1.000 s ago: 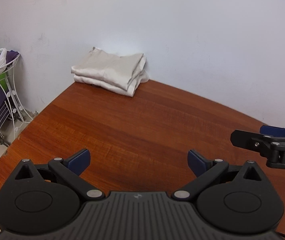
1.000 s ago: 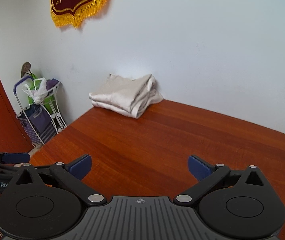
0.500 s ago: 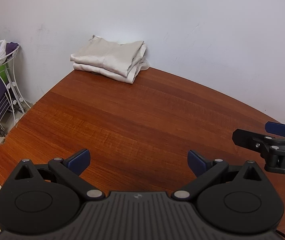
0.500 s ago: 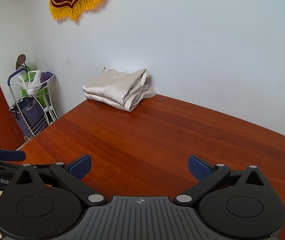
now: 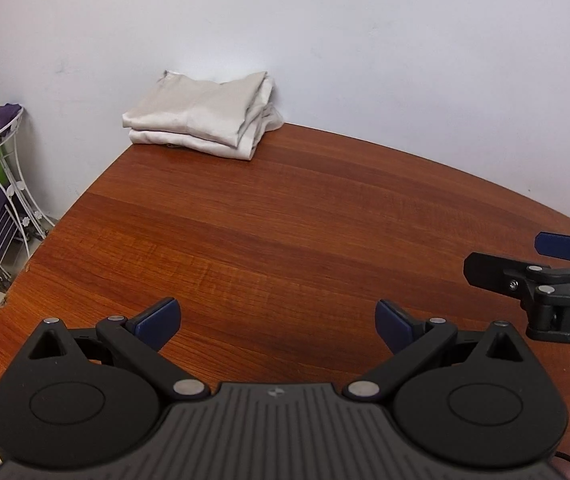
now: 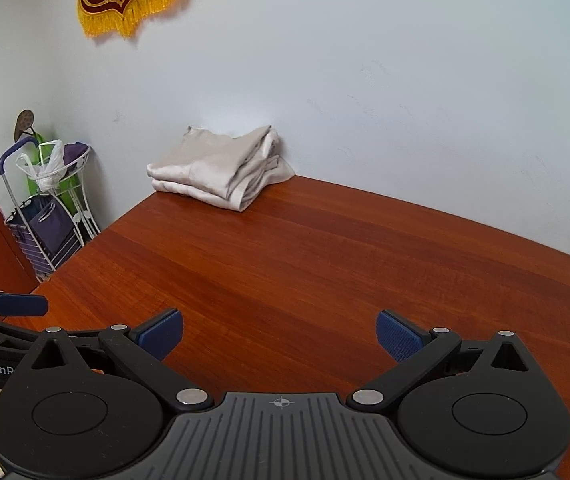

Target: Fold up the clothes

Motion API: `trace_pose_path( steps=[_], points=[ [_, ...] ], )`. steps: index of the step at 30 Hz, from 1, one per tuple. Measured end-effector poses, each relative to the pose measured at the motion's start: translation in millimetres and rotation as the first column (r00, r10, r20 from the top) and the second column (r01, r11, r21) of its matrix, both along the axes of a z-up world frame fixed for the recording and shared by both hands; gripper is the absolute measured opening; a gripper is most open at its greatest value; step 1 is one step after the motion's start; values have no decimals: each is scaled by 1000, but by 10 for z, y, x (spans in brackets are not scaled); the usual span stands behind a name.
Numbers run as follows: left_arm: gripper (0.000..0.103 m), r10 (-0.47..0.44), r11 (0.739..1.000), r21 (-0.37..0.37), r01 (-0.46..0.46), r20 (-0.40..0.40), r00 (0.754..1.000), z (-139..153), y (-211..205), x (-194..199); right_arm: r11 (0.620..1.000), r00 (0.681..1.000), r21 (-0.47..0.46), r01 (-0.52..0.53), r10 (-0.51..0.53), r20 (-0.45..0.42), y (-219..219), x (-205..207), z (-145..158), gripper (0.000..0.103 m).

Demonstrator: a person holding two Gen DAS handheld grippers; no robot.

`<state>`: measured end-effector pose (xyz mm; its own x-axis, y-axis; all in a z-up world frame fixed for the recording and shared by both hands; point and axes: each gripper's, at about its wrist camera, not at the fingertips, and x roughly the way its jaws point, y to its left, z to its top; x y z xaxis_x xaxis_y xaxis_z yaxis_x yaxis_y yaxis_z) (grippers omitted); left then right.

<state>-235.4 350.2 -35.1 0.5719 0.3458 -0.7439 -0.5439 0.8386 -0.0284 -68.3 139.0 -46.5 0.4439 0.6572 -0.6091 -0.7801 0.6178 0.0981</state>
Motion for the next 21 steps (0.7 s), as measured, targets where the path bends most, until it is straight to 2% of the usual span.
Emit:
trace_pose_path(
  steps=[11,21],
  points=[
    [103,-149,988,36,150,-29,988,-94,-330,234,989,989,-19,146,-146,-12,-538,22,-71,103],
    [103,-316,948,30,317,-31,948,-213,-771,611,947,948,-47,317,-318,-14,-1131,69,-148,103]
  ],
)
